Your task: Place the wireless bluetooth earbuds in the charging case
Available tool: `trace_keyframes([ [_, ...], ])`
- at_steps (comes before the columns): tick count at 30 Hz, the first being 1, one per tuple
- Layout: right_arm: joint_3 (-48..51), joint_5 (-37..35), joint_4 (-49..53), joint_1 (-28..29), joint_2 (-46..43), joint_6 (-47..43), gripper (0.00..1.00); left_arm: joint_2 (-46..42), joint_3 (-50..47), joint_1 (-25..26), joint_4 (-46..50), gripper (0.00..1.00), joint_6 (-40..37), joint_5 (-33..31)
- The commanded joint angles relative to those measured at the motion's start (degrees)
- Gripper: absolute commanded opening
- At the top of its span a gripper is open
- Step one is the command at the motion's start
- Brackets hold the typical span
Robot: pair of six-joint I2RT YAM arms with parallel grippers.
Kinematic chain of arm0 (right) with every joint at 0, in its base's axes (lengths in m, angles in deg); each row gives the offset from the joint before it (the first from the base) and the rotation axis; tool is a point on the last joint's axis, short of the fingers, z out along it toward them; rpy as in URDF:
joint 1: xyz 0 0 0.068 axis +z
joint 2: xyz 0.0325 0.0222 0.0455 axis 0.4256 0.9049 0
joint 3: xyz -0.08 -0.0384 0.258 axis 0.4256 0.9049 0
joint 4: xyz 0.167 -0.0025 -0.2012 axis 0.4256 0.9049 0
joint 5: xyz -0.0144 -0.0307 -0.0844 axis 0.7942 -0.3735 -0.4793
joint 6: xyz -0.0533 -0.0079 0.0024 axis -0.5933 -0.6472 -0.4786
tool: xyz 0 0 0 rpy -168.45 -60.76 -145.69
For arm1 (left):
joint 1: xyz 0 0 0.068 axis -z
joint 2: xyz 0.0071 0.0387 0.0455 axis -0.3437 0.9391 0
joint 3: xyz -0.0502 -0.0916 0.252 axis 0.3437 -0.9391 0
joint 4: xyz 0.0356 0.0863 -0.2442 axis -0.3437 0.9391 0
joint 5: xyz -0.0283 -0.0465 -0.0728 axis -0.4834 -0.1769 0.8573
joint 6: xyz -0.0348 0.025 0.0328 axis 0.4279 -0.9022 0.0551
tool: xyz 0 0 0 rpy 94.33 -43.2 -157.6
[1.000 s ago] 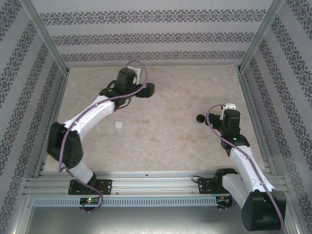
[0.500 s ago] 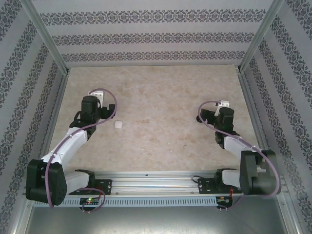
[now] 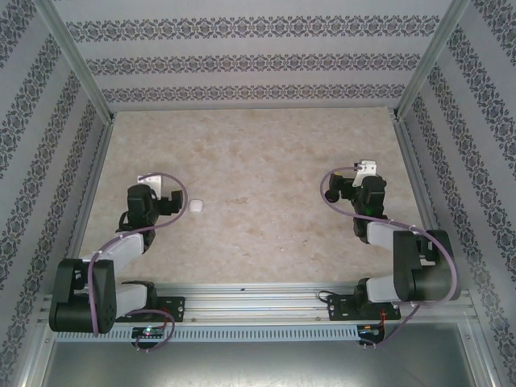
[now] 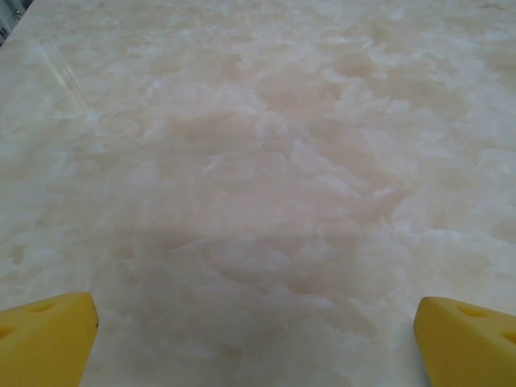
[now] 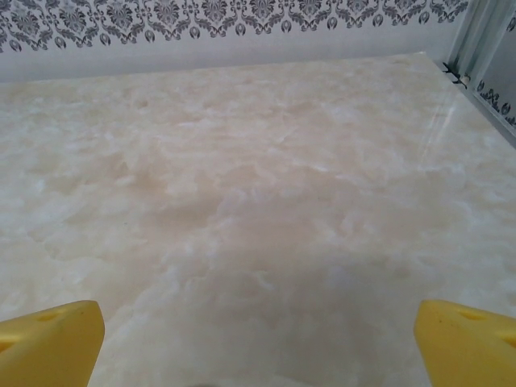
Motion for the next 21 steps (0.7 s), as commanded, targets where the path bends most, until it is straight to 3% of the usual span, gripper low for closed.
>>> trace_keyframes([
  [1, 3.6, 0.3, -12.3, -0.4, 4.7, -0.9, 0.98, 3.4, -3.1, -1.0, -20.3, 1.00, 1.7, 3.3],
  [3, 3.4, -0.5, -14.3, -0.5, 6.4, -0.2, 0.98, 5.7, -4.6, -1.1, -25.9, 1.00, 1.9, 3.8],
  [5, 1.0, -1.2, -7.7, -0.4, 4.6, -0.3, 0.98, 7.6, -5.7, -1.1, -29.9, 1.00, 2.1, 5.0],
  [10, 0.2, -2.4, -6.8, 0.4, 5.0, -1.1, 0.98, 16.8, -7.5, -1.1, -43.0, 1.00, 1.9, 7.7],
  [13, -0.5, -2.0, -5.8, 1.4, 5.1, -2.8, 0.98, 21.5, -6.3, -1.1, -45.2, 1.00, 1.5, 8.7],
  [14, -0.3, -2.3, -6.2, 1.7, 5.2, -3.1, 0.98, 22.5, -5.5, -1.1, -45.3, 1.00, 1.5, 8.9],
  [19, -0.4, -1.6, -6.0, 1.5, 5.1, -2.8, 0.98, 20.7, 3.2, -0.9, -25.4, 1.00, 1.8, 6.4],
  [21, -0.5, -1.6, -6.0, 1.5, 5.1, -2.9, 0.98, 20.5, 3.6, -0.3, -24.9, 1.00, 1.3, 5.1],
])
